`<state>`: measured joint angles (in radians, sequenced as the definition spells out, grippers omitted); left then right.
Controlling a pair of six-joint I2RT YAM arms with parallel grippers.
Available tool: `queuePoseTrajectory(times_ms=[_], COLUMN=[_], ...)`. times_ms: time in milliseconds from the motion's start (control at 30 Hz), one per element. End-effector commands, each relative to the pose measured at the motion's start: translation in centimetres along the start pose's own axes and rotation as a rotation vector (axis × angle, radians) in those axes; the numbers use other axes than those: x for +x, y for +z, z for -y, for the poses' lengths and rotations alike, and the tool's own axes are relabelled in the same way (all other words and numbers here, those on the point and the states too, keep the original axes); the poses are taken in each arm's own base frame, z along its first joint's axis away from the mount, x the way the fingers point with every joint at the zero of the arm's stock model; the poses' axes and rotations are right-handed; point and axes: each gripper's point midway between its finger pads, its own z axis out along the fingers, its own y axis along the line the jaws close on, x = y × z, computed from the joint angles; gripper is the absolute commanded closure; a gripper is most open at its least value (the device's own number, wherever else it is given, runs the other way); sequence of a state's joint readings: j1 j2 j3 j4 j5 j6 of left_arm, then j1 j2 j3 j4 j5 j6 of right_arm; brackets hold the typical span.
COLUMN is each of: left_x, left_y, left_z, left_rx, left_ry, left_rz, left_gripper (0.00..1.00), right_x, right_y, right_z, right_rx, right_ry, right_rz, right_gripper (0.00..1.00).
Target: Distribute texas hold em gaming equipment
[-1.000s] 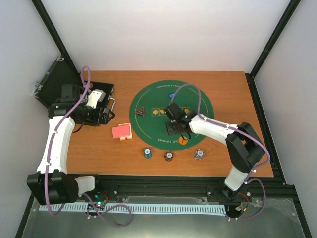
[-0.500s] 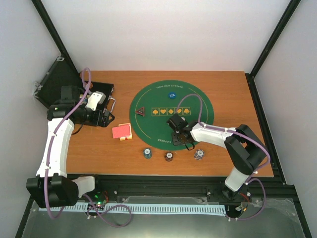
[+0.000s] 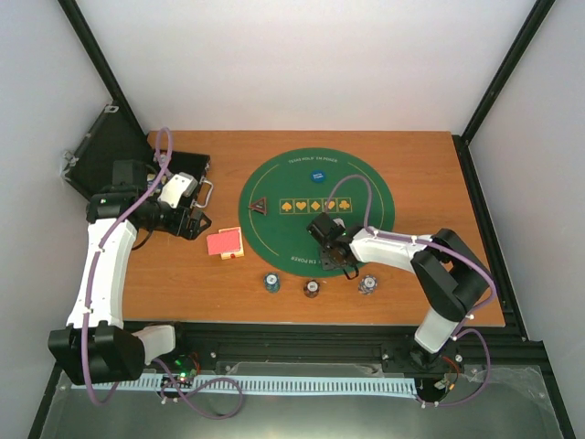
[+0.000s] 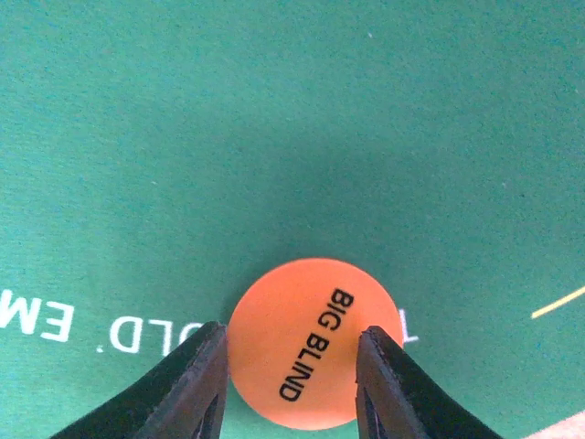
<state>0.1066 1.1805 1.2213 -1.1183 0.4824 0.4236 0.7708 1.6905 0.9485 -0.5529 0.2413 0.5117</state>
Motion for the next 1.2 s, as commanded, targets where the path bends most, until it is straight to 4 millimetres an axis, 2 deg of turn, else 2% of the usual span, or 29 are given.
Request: queuePoseTrajectory(times_ms=[0,400,500,633,733,800,933,1033,1167], left_x=[-0.2,-0.3,-0.4,-0.1,0.0,0.1,0.2,0.5,0.6], left_y=[-0.9,-0.5,-0.5,-0.2,0.0,0.2,0.6,1.1,1.2], left_z=[0.3,0.2,0.3,0.1,-0.2,-0.5,-1.6,-2.5,-2.8], left_rx=[-0.008,0.004,0.007,0.004,-0.012,-0.027,-0.073,-0.112,-0.127], left_ry=[0.044,0.045,0.042,0.031,0.015,-0.006,-0.056,-0.093,-0.111], left_rz=[0.02,0.018,0.021,0.021,0.024,0.023,0.016,0.012,0.015], left_gripper=[0.0,0.0,0.0,0.0,0.0,0.0,0.0,0.0,0.0], right_x=[1.2,1.2,0.7,-0.9,-2.4,-2.9,-3.3,-2.5,-0.6], right_y=[0.5,-0.4,-1.1,-3.1,-5.4,-7.0,-10.6,-13.1,-12.9], right_z=[2.0,7.2,7.3,6.0,3.7,1.1,-5.5,-11.3,-16.3], right_rx=[0.092,0.119,0.109,0.07,0.043,0.0,-0.156,-0.282,-0.313], right_ry=[0.009,0.138,0.137,0.111,0.069,0.034,-0.056,-0.165,-0.293], right_rz=[-0.027,-0.021,-0.006,0.044,0.09,0.121,0.182,0.195,0.132], right_gripper=[0.62,0.65,0.64,0.6,0.51,0.45,0.3,0.17,0.07])
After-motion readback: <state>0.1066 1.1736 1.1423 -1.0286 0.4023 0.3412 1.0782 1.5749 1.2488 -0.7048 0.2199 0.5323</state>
